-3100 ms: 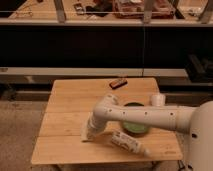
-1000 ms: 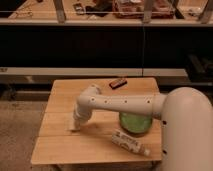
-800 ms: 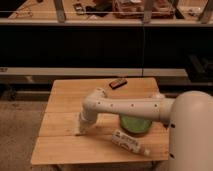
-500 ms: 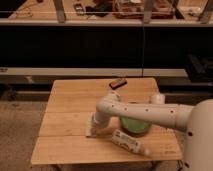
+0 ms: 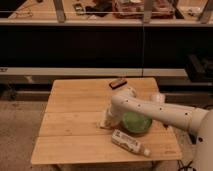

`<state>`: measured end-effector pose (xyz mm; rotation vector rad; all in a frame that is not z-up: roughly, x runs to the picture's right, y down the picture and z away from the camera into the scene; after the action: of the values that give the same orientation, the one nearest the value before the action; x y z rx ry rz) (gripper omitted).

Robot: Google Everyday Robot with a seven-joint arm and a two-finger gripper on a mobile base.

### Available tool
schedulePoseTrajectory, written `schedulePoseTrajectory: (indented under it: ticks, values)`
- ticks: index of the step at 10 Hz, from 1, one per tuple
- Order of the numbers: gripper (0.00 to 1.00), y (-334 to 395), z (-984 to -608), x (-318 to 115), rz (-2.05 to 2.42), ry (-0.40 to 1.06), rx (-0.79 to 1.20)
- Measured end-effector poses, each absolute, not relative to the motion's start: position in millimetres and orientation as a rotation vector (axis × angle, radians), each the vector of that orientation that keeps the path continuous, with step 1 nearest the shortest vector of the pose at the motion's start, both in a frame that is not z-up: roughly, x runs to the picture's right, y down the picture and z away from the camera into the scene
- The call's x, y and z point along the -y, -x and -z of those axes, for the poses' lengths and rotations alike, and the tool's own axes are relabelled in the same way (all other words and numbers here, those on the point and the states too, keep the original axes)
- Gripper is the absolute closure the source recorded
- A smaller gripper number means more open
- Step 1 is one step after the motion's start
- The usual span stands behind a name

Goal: Wipe the white sponge on the table

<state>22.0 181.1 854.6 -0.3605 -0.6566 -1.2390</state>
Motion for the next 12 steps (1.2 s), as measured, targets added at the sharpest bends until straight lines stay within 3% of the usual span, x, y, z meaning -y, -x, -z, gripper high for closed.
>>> schedulePoseTrajectory:
  ticks: [5, 7, 12]
  values:
    - [1.0, 32, -907, -121, 1.279, 0.367, 0.682]
    - [1.0, 58, -912, -107, 1.314, 0.347, 0.697]
    - [1.0, 136, -861, -97, 1.486, 0.227, 0.785]
